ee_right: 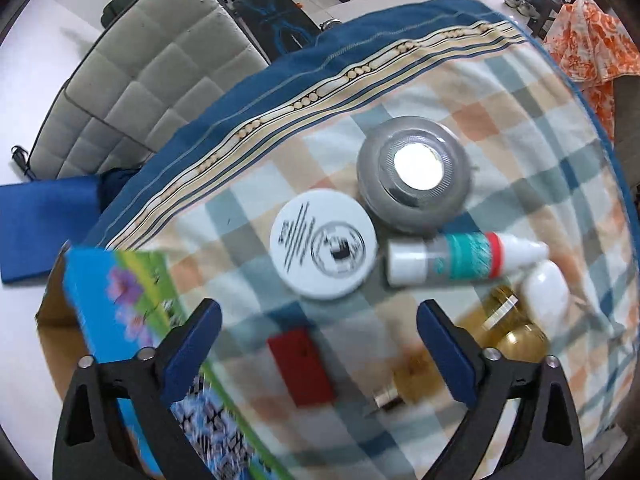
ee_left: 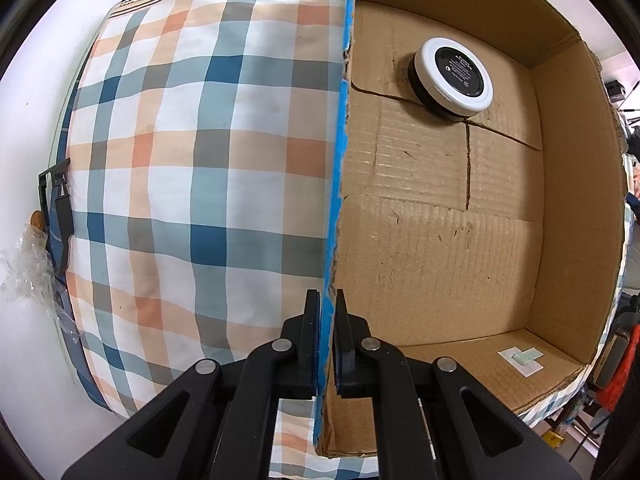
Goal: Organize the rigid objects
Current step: 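Move the right tool to the white Purifying Cream jar and grasp it, then carry the white jar into the box beside the black-lidded jar and release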
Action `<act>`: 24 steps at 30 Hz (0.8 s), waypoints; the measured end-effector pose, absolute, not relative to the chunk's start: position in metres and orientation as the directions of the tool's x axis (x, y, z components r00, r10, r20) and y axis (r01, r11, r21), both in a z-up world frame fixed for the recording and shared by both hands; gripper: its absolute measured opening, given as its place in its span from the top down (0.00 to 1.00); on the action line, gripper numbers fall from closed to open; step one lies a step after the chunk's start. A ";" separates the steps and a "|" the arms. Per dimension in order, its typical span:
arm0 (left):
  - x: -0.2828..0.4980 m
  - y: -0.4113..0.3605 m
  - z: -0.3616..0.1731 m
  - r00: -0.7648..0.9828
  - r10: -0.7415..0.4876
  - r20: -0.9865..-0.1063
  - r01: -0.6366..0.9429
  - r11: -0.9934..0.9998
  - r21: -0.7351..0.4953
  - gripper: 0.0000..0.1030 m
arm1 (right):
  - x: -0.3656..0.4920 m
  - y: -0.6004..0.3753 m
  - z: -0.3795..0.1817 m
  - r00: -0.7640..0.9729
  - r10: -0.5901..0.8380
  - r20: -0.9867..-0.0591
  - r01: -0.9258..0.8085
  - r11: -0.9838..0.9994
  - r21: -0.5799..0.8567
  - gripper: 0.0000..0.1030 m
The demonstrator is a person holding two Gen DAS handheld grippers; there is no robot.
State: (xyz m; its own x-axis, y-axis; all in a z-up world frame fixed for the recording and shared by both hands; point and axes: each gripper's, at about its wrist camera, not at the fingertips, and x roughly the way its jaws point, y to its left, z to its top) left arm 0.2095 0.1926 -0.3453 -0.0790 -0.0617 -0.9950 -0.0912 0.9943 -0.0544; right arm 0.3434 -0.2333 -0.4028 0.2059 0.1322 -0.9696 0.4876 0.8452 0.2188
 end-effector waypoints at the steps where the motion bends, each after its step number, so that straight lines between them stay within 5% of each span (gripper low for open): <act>1: 0.210 0.192 -0.346 -0.079 -0.062 -0.995 -0.091 0.994 -0.054 0.97 | 0.350 -0.233 -0.410 0.202 0.125 -0.971 0.495 0.843 0.212 0.08; 9: 0.212 0.194 -0.348 -0.085 -0.065 -0.994 -0.099 0.993 -0.056 0.96 | 0.385 -0.230 -0.451 0.142 0.073 -0.987 0.503 0.853 0.136 0.21; 10: 0.212 0.193 -0.348 -0.085 -0.064 -0.994 -0.098 0.994 -0.055 0.96 | 0.387 -0.228 -0.450 0.154 0.056 -0.986 0.497 0.858 0.126 0.30; 24: 0.212 0.193 -0.351 -0.088 -0.066 -0.994 -0.096 0.994 -0.058 0.96 | 0.371 -0.194 -0.466 -0.027 0.098 -0.995 0.352 0.932 0.083 0.29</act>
State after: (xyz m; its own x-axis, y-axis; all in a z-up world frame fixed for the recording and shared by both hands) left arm 0.2116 0.1935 -0.3510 -0.0884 -0.0663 -0.9939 -0.0958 0.9937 -0.0578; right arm 0.3711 -0.1935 -0.4659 -0.0269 0.0984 -0.9948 0.3521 0.9323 0.0827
